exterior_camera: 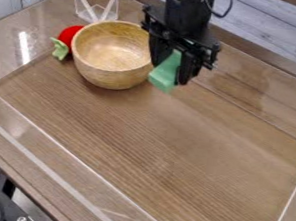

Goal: Put the green block in the brown bowl

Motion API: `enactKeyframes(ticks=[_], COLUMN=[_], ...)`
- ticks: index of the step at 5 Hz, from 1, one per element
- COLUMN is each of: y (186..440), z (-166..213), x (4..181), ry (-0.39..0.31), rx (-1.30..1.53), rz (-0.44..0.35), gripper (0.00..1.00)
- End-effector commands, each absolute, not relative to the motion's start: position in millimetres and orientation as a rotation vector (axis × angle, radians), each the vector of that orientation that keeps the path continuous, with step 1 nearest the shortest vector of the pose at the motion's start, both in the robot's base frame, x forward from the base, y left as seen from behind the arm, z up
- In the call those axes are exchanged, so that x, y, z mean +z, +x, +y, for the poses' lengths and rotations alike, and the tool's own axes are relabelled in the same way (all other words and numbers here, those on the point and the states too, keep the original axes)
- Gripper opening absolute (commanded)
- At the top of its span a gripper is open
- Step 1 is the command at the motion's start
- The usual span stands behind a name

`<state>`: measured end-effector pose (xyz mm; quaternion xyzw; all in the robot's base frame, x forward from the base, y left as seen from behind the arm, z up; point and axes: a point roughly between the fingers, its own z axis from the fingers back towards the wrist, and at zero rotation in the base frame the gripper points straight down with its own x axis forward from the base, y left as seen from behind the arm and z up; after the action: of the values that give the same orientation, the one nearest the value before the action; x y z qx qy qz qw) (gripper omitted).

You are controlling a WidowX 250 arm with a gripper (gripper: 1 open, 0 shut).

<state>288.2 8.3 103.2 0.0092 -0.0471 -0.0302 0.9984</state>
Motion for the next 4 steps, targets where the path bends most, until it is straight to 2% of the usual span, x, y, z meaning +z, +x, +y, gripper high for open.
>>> enactKeyframes(ticks=[1, 3, 4], y=[301.6, 302.8, 310.8], z=[17.4, -4.4, 1.1], x=[113.1, 112.9, 117.8], ry=[0.031, 0.026, 0.027], rx=[-0.01, -0.068, -0.038], rz=[-0.155, -0.161, -0.162], gripper=[0.0, 0.0, 0.0])
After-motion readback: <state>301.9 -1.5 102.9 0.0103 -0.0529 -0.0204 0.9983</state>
